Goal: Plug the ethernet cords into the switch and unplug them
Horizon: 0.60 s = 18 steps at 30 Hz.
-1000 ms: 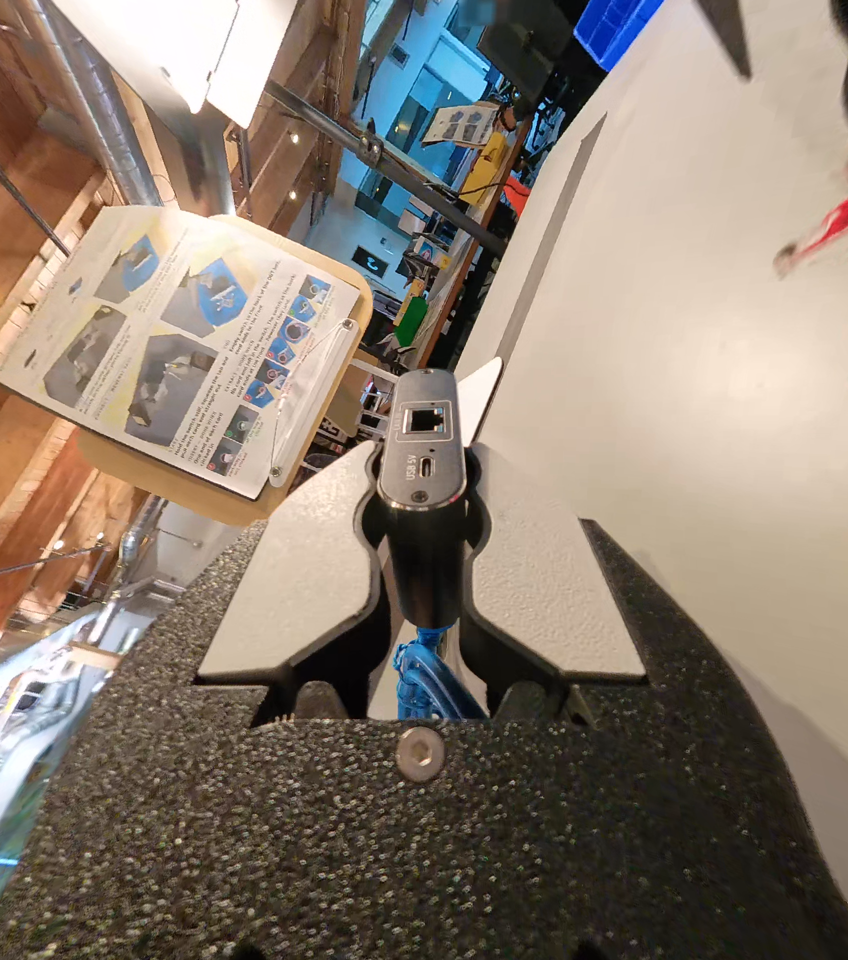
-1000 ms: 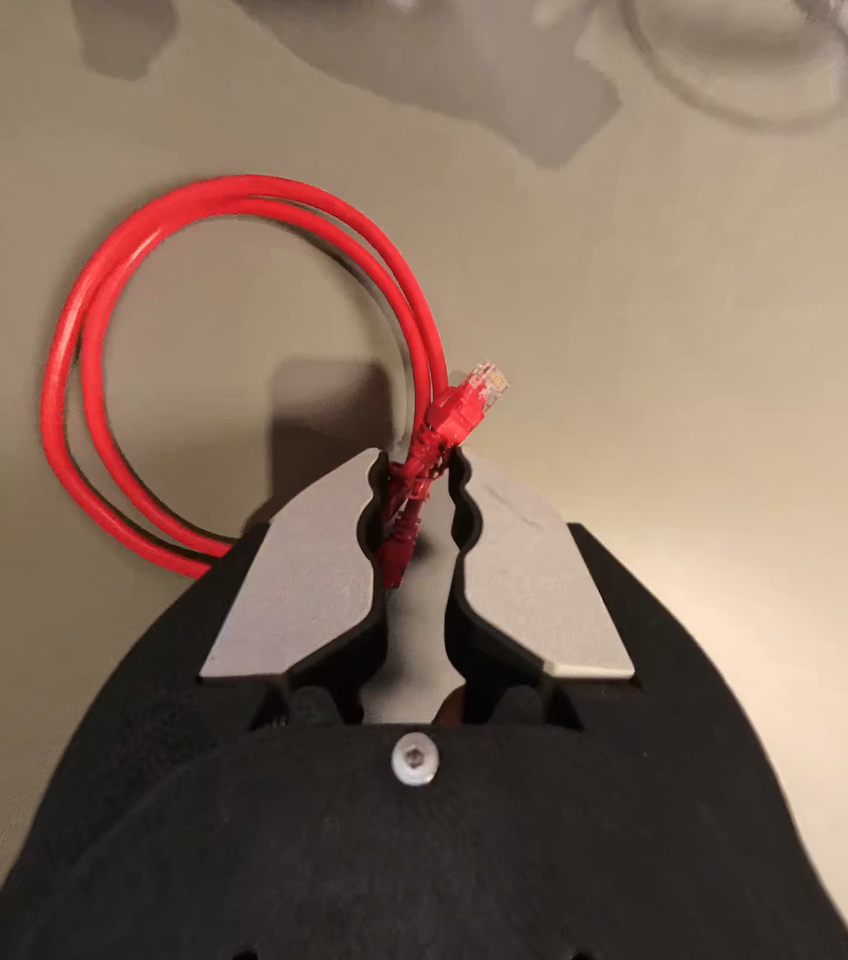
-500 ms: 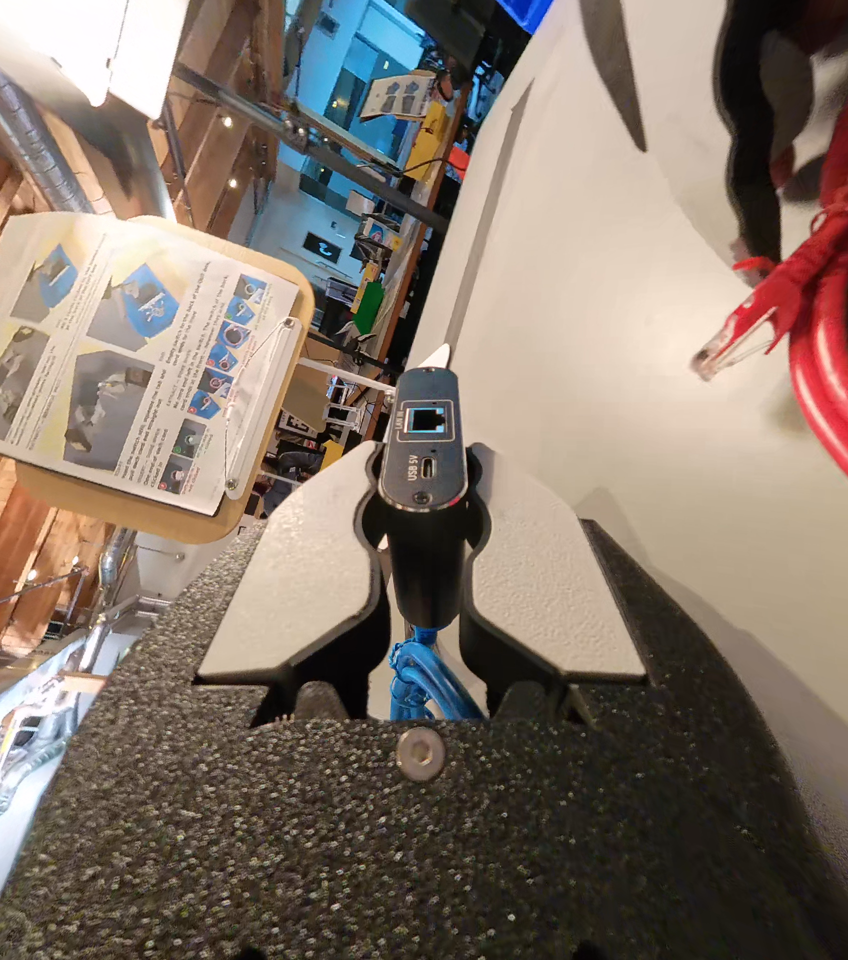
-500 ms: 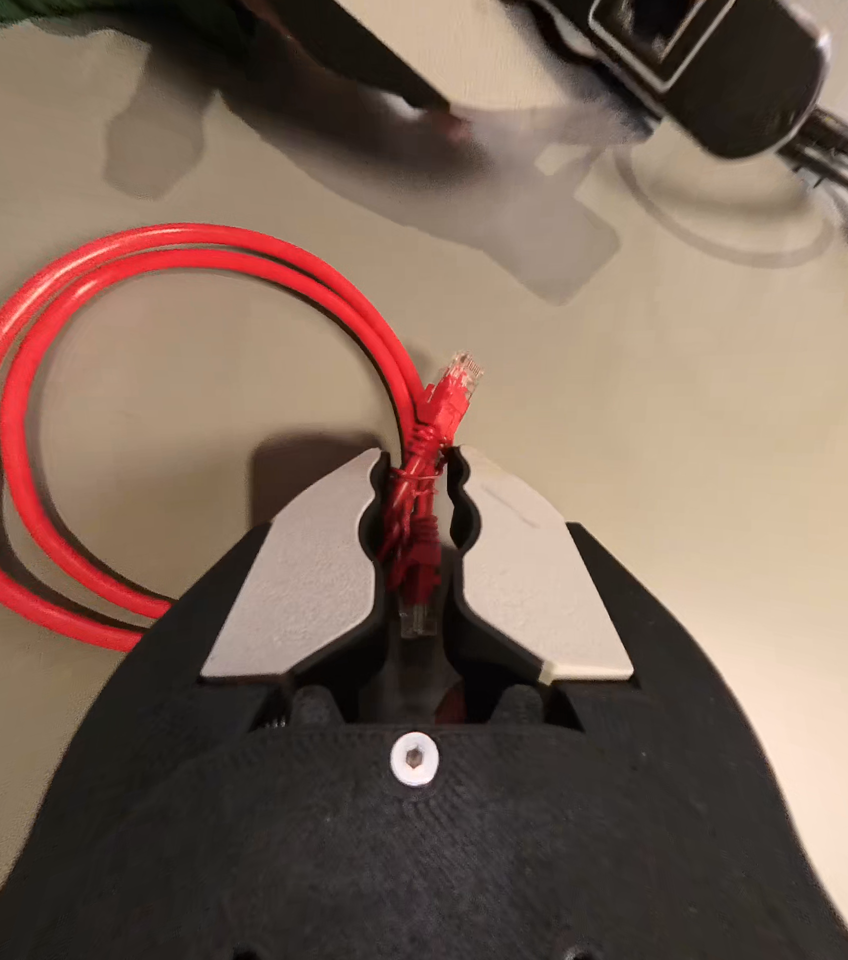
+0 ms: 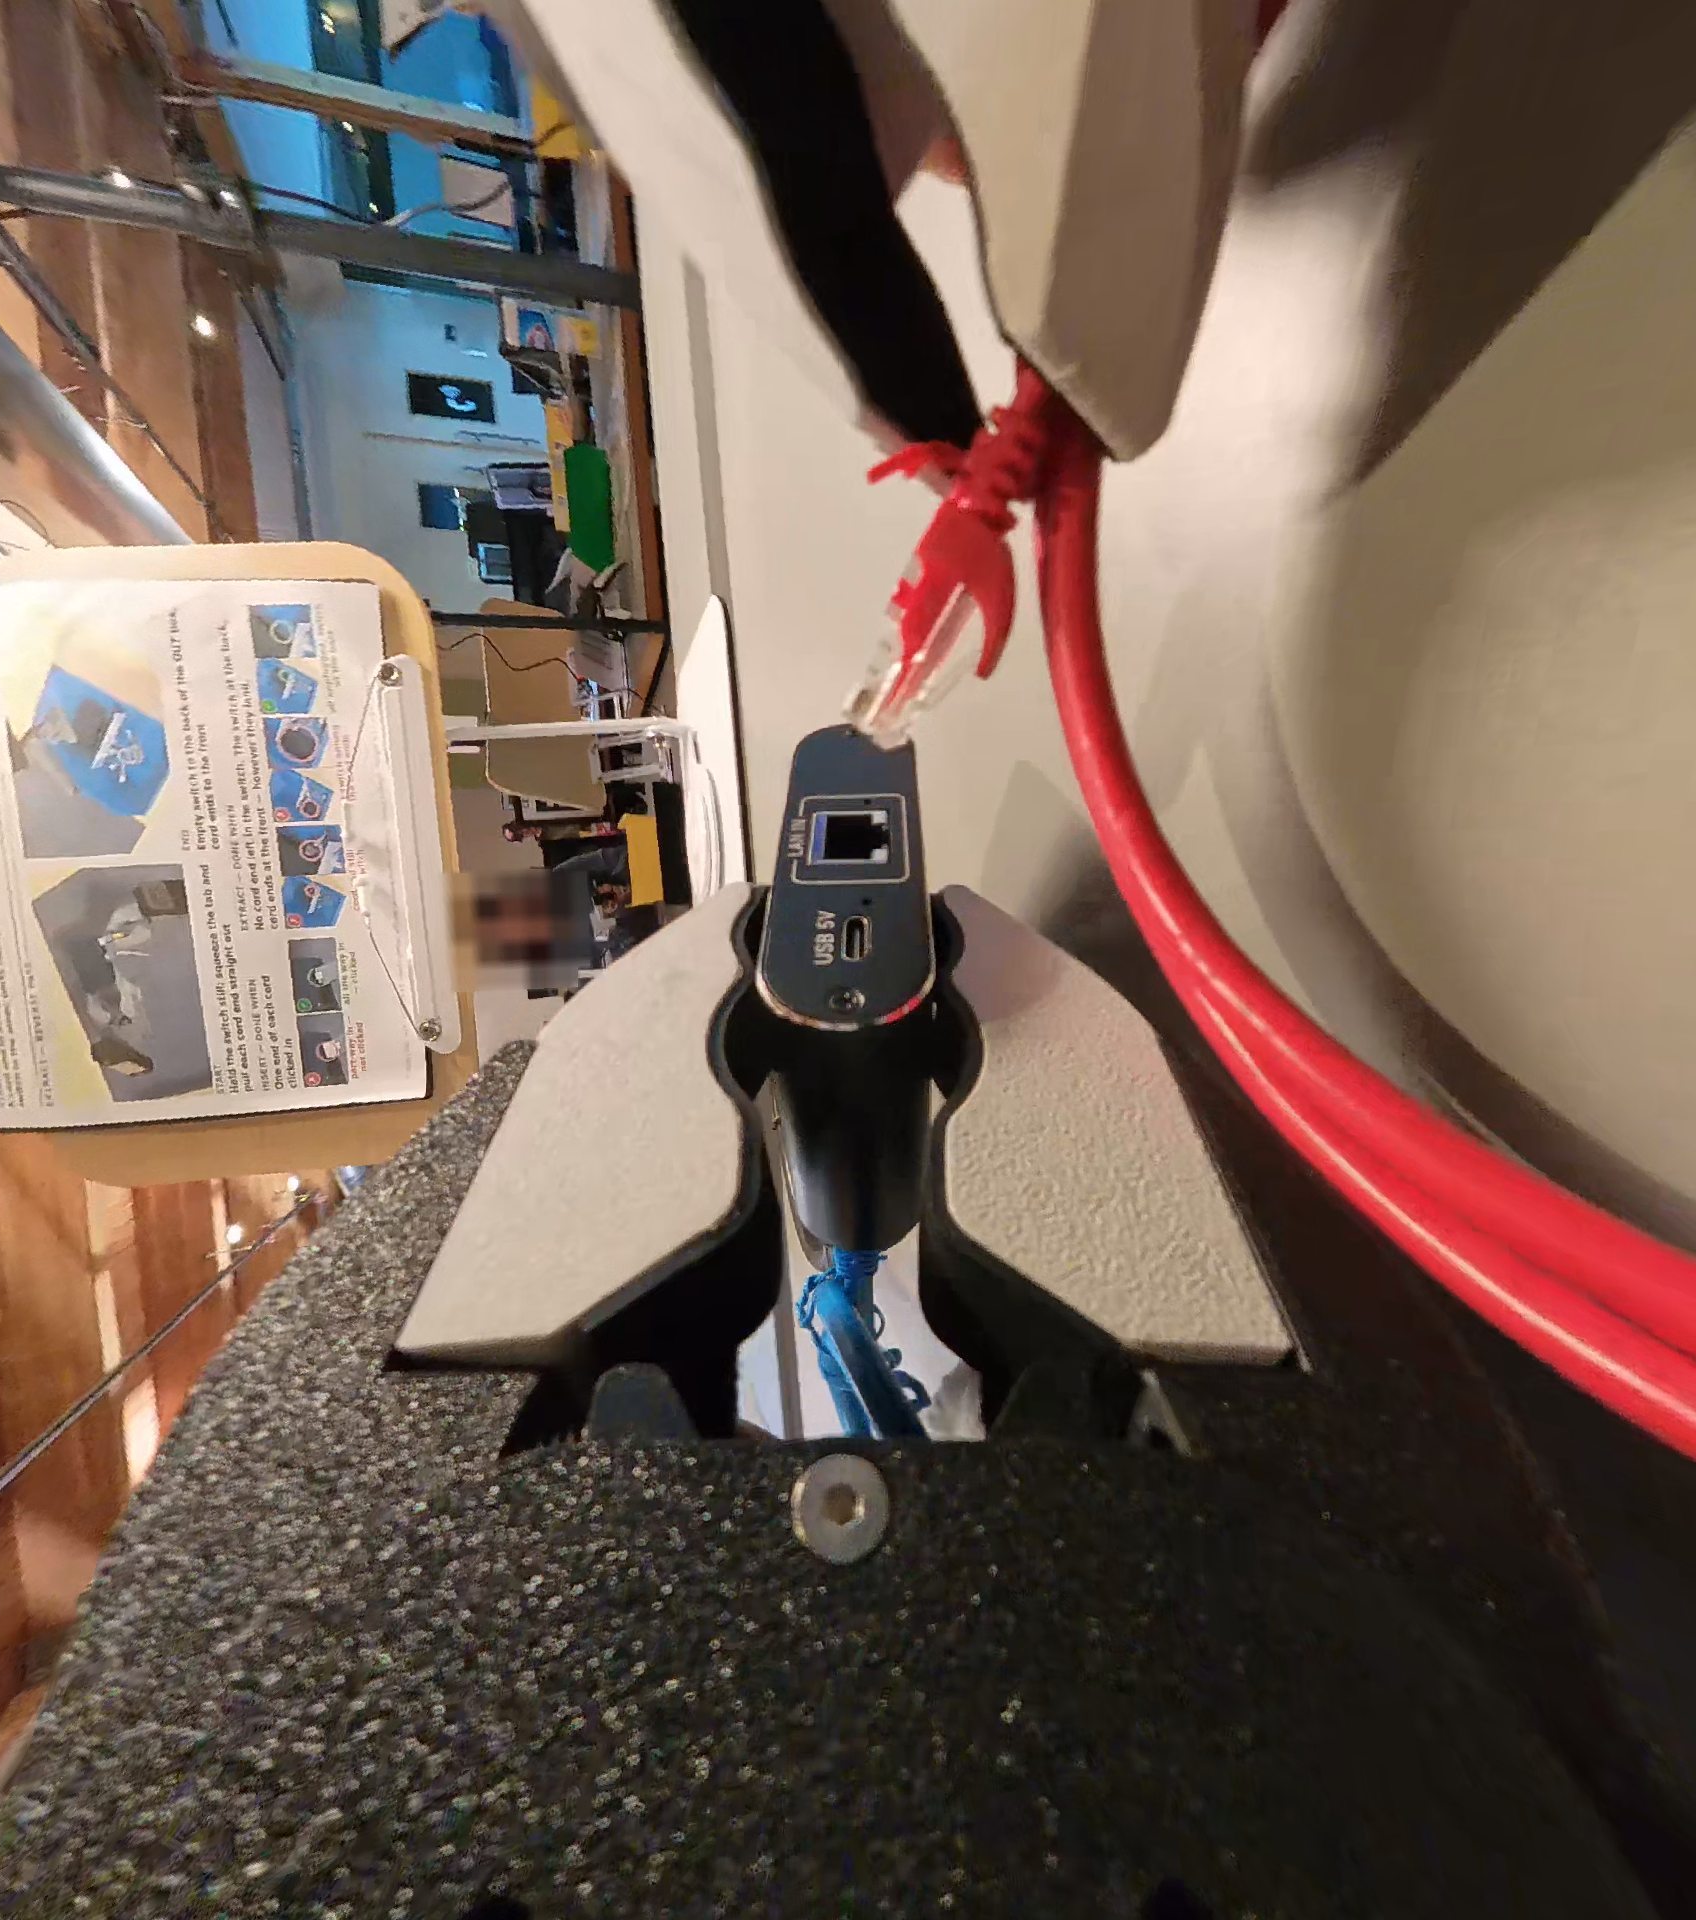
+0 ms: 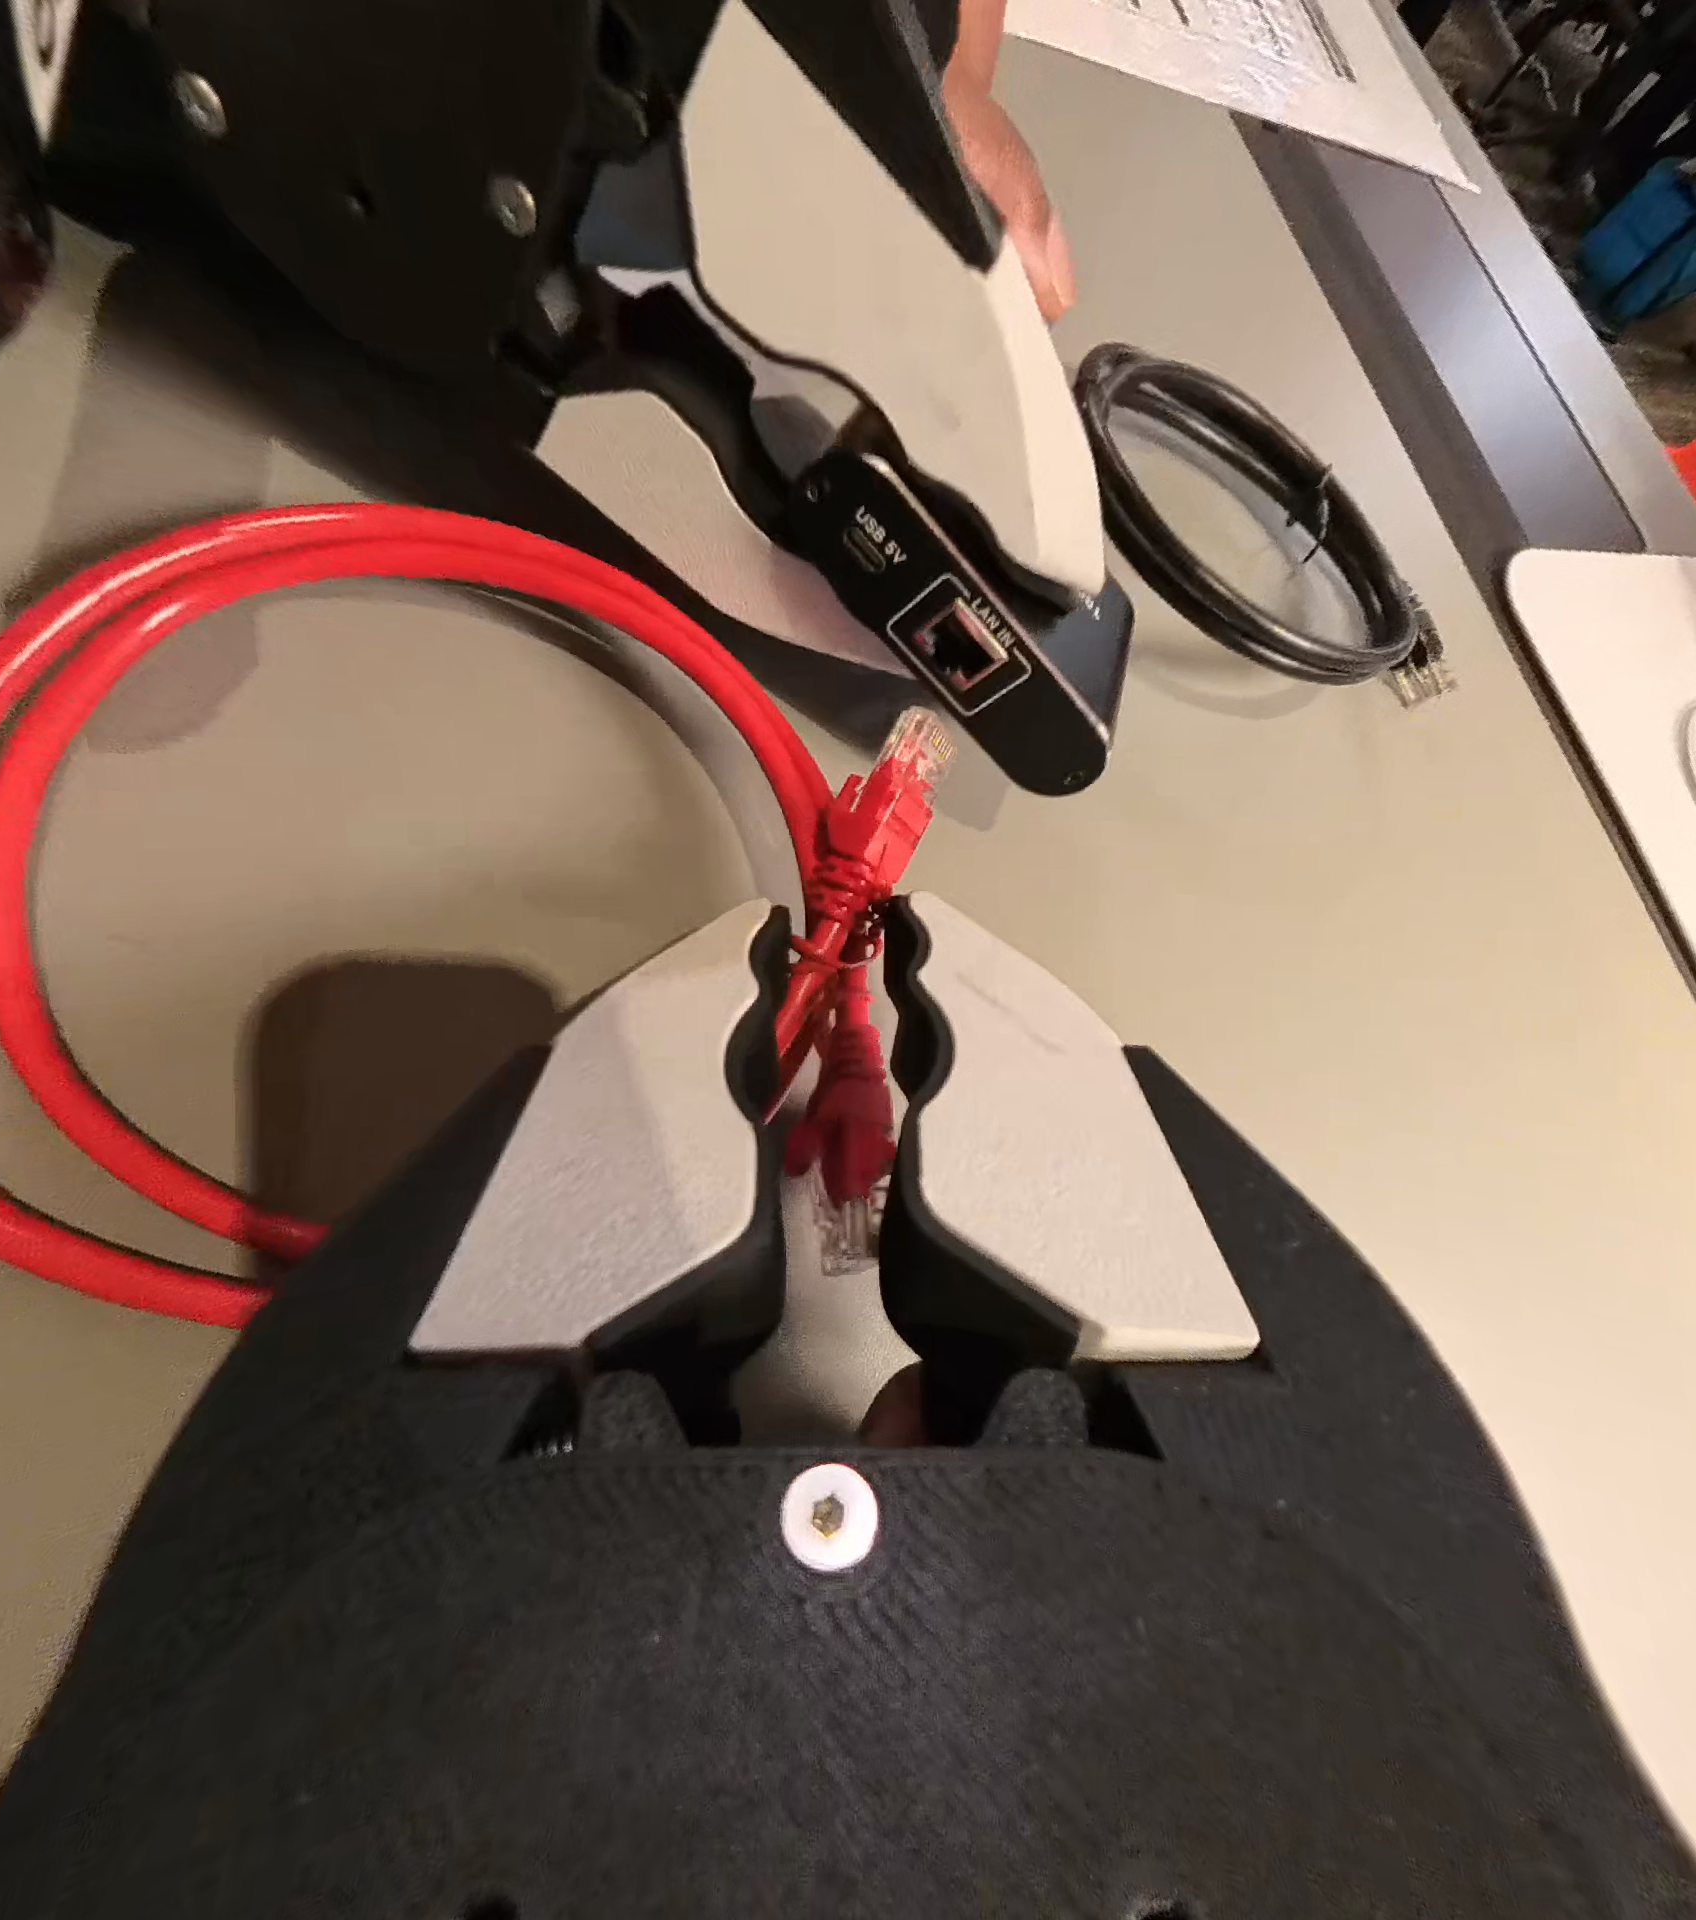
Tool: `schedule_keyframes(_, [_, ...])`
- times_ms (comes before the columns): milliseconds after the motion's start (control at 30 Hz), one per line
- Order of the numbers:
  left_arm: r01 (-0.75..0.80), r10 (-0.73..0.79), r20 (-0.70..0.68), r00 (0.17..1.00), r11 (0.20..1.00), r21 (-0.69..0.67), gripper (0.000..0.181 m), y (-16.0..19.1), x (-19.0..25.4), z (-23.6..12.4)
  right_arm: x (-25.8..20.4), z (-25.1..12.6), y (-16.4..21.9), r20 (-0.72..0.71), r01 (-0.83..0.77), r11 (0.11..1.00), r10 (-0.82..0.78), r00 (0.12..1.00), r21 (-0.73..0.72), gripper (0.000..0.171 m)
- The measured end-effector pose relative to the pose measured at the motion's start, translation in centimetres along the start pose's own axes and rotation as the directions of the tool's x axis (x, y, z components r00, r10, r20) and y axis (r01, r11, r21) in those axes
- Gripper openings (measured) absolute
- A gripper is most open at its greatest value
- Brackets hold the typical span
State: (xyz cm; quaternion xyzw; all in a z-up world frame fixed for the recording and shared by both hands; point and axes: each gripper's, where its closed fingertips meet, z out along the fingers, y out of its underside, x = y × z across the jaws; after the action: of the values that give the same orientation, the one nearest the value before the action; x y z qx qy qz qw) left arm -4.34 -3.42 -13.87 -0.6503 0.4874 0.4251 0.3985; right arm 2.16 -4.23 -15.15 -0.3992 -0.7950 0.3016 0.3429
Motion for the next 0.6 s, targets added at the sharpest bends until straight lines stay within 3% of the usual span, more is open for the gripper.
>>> schedule_keyframes(300, [-0.201, 0.198, -0.055, 0.979, 0.976, -0.077, 0.028, -1.1, 0.9, -0.1, -0.4, -0.1, 0.2, 0.005, 0.021, 0.998, -0.021, 1.000, -0.051, 0.016])
schedule_keyframes(600, [-0.252, 0.244, -0.079, 0.966, 0.962, -0.108, 0.028, -1.9, 1.0, -0.5, -0.6, 0.0, 0.5, 0.012, 0.000, 0.996, 0.001, 1.000, -0.084, 0.015])
